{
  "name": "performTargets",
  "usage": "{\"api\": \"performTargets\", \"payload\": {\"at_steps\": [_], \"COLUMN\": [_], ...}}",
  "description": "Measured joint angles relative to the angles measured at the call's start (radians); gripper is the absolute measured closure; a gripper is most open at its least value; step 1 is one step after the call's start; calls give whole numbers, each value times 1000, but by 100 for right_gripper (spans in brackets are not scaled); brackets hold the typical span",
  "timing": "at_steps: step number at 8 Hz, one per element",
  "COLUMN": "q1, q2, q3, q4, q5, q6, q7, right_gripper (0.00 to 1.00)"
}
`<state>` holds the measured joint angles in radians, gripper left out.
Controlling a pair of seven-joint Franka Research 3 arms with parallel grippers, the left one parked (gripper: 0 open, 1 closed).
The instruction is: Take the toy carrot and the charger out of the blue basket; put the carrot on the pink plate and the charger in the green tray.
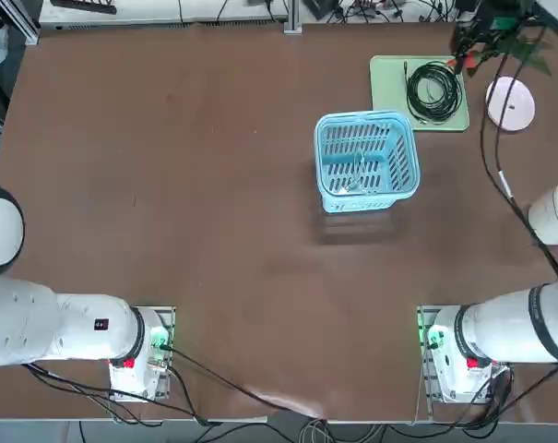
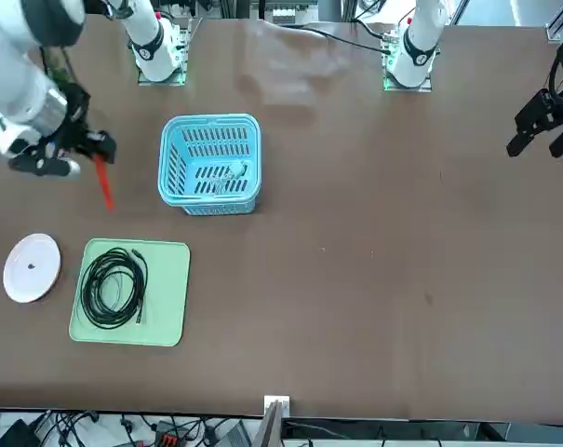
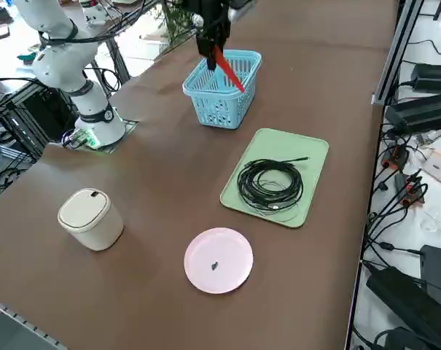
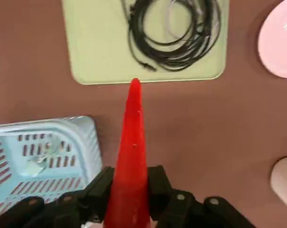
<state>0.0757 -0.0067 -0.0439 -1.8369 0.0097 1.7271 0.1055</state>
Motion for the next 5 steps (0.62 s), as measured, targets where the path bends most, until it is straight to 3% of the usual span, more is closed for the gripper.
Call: {"api": "performTargets", "payload": {"at_steps": [3, 5], "q1": [-191, -318], "q2": [127, 241], "q3": [-2, -4], "q4": [60, 76], "q5": [-20, -38], "q6": [74, 218], "q7": [-236, -428], "right_gripper": [63, 63]}}
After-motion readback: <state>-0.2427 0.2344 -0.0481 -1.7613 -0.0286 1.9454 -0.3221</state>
